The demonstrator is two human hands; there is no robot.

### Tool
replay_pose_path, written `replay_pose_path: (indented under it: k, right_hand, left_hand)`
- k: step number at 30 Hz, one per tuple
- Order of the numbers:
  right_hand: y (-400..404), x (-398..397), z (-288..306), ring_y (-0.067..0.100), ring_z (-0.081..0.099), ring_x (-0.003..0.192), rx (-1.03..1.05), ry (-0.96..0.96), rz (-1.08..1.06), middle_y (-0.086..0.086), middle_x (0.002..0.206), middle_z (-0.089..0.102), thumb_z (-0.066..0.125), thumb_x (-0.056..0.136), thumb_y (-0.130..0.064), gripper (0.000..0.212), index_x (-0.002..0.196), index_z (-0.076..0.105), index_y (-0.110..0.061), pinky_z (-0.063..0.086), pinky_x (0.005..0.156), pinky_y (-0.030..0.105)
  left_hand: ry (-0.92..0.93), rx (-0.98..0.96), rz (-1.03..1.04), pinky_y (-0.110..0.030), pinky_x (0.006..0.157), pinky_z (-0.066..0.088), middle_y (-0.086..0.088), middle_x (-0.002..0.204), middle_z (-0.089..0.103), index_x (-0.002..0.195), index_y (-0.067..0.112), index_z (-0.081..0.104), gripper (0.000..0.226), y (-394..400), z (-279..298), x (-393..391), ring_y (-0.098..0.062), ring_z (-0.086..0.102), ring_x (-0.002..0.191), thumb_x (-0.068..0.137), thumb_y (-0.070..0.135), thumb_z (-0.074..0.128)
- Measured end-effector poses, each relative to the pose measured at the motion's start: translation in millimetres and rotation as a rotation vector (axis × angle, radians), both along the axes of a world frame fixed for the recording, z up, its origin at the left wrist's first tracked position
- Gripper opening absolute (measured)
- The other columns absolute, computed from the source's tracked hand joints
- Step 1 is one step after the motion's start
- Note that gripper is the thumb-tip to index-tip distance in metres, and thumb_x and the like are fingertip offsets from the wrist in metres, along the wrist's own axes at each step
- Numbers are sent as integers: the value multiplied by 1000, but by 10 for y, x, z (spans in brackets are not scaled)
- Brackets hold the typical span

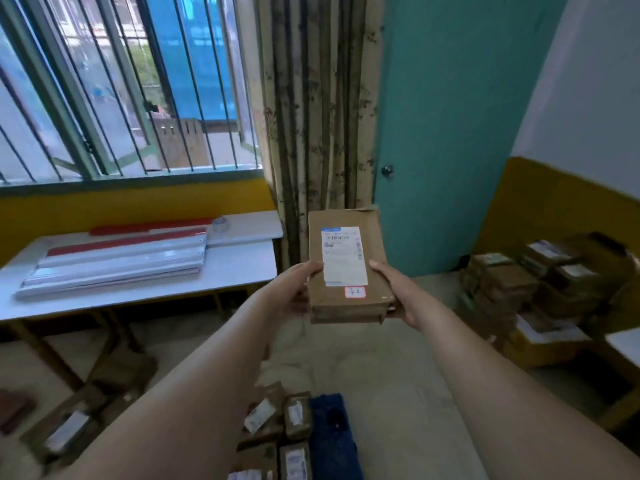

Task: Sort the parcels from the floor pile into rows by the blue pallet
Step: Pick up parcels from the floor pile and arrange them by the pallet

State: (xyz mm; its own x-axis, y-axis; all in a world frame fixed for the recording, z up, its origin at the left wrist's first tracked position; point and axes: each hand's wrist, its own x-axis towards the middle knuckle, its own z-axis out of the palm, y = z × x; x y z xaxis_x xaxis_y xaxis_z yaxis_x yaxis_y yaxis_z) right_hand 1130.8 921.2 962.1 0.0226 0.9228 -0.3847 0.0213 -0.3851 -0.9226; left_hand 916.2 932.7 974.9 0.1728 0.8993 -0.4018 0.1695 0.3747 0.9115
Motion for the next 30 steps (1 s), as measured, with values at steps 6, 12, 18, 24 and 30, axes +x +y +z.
replay_pose_path:
  k: [6, 12, 18, 24, 30]
  right_hand:
    - [608, 47, -780, 17, 72, 70, 3, -25, -60, 3, 92, 76, 59, 91, -44, 37, 124, 60, -26, 50, 55, 23]
    - [1051, 72, -1988, 24, 73, 85, -73, -45, -39, 3, 96, 76, 59, 91, -46, 33, 120, 61, -30, 54, 69, 33]
    - [1583, 191, -3788, 22, 73, 88, -156, -47, -28, 0, 103, 75, 62, 91, -39, 32, 122, 60, -31, 56, 71, 32]
    - [2041, 270, -5939, 23, 69, 98, -226, -69, 18, 0, 107, 73, 60, 94, -36, 30, 122, 63, -24, 54, 92, 38]
    - [2311, 170, -8077, 22, 69, 102, -256, -62, 68, -1, 117, 71, 59, 80, -55, 56, 129, 60, -29, 52, 97, 41]
  left_hand:
    - [96, -150, -22, -43, 97, 53, -6, 103, 76, 117, 16, 65, 35, 704, -620, -62, -23, 72, 98, 92, 41, 62]
    - [159, -234, 49, -43, 89, 58, -3, 97, 76, 114, 23, 66, 22, 1144, -1707, 5, -20, 74, 90, 92, 27, 64]
    - [248, -330, 58, -34, 78, 59, -3, 98, 73, 109, 26, 65, 15, 1543, -3348, 119, -19, 71, 89, 96, 27, 58]
    - [521, -353, -91, -35, 92, 53, -4, 128, 61, 138, 19, 51, 47, 1850, -5379, 150, -15, 59, 105, 93, 30, 59]
    - [879, -210, -305, -23, 100, 36, -10, 141, 51, 138, 9, 48, 42, 1960, -7388, -33, -27, 49, 127, 104, 30, 40]
